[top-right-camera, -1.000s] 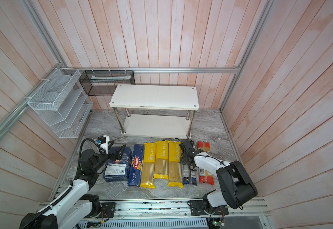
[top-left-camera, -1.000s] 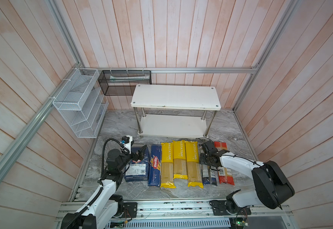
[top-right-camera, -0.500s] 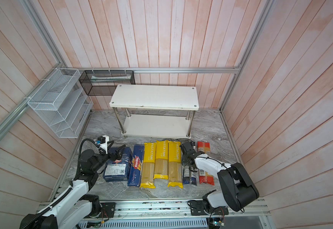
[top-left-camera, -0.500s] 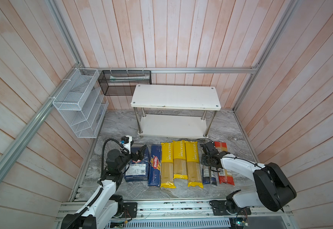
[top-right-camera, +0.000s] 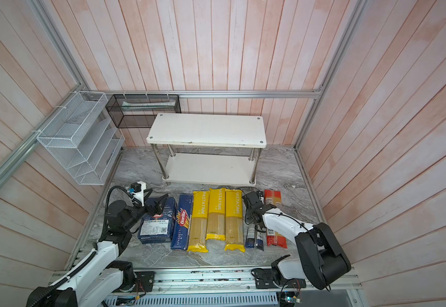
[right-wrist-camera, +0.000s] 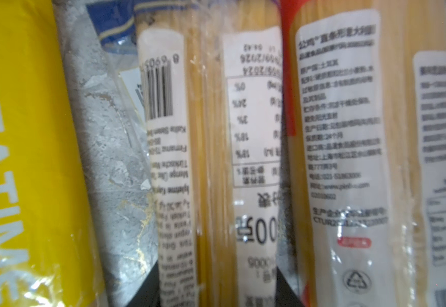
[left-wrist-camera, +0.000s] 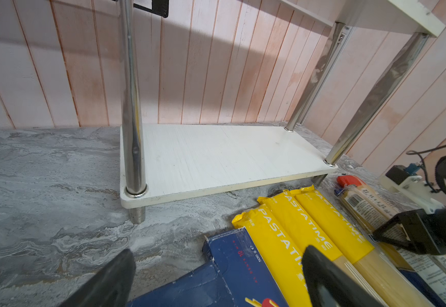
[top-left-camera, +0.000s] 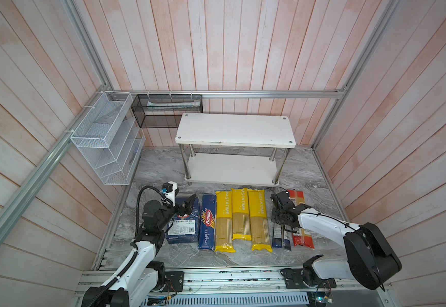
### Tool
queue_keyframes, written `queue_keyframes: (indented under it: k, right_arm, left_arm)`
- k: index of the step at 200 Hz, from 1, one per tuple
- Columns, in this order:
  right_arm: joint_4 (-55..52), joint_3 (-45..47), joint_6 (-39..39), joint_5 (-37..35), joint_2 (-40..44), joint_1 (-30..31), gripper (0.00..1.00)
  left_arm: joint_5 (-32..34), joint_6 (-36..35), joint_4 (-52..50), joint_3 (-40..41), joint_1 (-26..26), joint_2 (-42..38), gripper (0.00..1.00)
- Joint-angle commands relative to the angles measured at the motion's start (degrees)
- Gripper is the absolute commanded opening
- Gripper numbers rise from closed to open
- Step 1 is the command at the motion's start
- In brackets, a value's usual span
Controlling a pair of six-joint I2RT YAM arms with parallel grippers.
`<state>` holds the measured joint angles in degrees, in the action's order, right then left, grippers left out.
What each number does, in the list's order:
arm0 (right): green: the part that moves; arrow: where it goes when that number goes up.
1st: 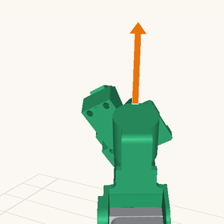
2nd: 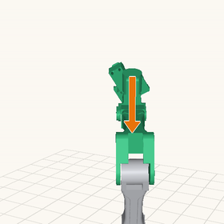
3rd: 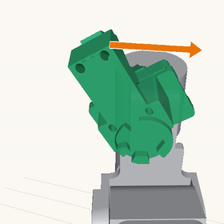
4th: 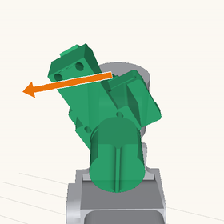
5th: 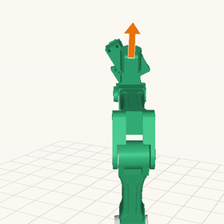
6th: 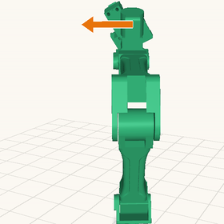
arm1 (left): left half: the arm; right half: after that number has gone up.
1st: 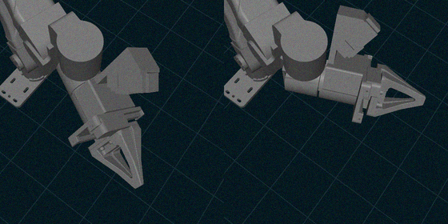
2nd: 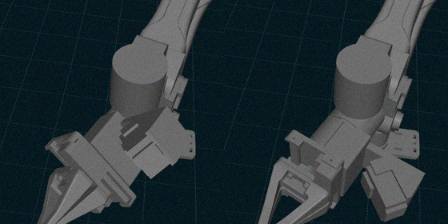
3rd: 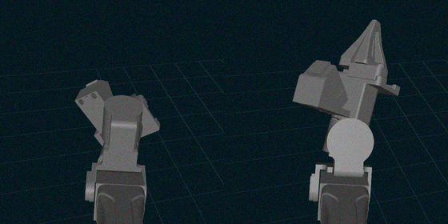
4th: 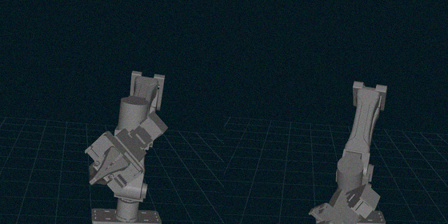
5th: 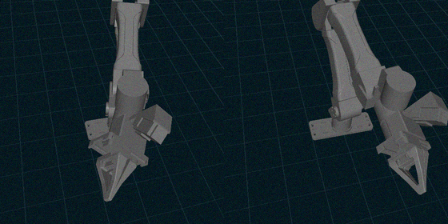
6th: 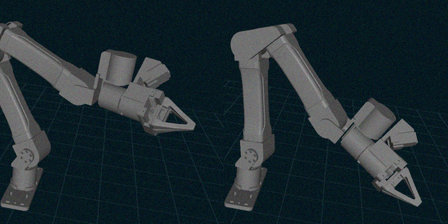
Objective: Arrange pasta packages on shelves
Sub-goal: Pick up the pasta bag from the middle-right of the table.
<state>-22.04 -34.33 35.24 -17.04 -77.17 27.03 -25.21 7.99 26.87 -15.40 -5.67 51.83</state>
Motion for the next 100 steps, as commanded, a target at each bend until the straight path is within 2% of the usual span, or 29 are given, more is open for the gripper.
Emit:
queue_keyframes:
  k: [1, 49, 60, 100]
  right_arm:
    - [-2.01, 0.88, 1.03, -2.13, 1.90, -0.25, 0.32]
    - [0.37, 2.05, 1.14, 0.02, 4.78, -0.62, 0.29]
    - [0.88, 2.46, 1.67, 0.22, 5.97, -0.81, 0.23]
    - [1.71, 3.01, 1.28, 0.77, 8.56, -1.87, 0.17]
  left_arm:
    - [-0.24, 0.18, 1.25, 0.78, 0.18, -0.34, 1.00]
    - [-0.13, 0.20, 1.25, 0.83, 0.22, -0.50, 1.00]
    - [-0.01, 0.21, 1.31, 0.94, 0.15, -0.76, 1.00]
    - [0.10, 0.21, 1.34, 1.03, 0.20, -0.90, 1.00]
